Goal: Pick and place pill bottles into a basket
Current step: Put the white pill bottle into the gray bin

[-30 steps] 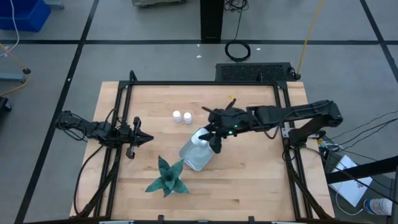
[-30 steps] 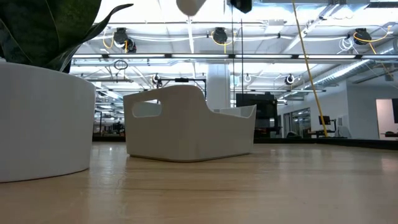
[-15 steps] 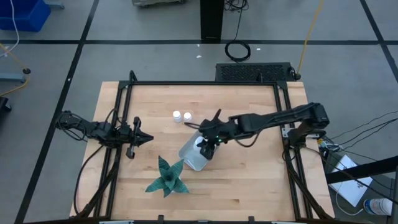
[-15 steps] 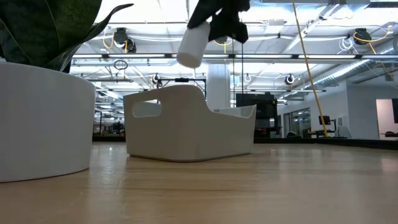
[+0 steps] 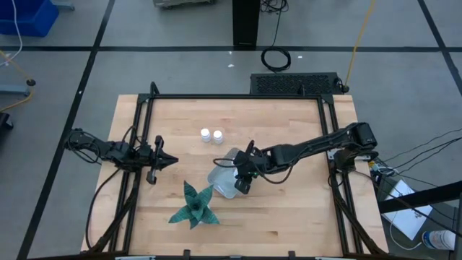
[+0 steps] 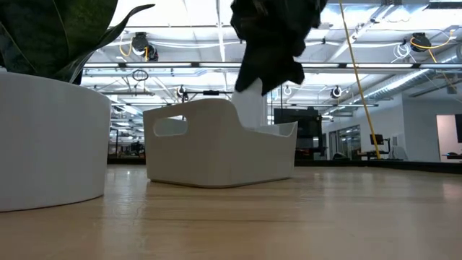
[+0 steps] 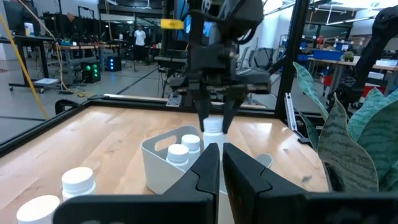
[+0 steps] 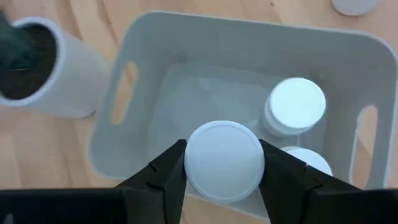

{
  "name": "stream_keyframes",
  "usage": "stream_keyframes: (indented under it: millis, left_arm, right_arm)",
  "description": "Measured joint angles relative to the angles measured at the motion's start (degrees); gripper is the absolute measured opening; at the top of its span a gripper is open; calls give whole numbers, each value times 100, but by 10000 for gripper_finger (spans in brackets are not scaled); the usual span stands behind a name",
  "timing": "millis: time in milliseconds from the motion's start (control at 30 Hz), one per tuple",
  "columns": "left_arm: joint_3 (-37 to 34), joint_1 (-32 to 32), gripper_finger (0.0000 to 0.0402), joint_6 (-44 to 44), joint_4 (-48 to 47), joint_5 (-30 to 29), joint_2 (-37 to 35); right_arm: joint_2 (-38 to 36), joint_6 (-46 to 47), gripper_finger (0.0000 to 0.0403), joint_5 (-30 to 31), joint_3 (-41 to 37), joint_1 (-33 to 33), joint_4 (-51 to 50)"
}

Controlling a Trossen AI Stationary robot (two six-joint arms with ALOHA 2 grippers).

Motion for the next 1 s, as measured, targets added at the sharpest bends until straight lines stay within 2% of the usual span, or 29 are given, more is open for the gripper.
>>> stream_keyframes:
  millis: [267,633,1000]
  left_arm:
    - [0,-2,26,0,1,-1,2]
    - [0,-2,26,0,2,-1,1]
    - [0,-1,26,0,2,-1,0]
  right_arm:
    - [-7,105,150,4,-660,-65,662]
    - [1,62,156,-31,-1038,-135,805]
    - [1,-255,204,-320,-1038,-122,1037]
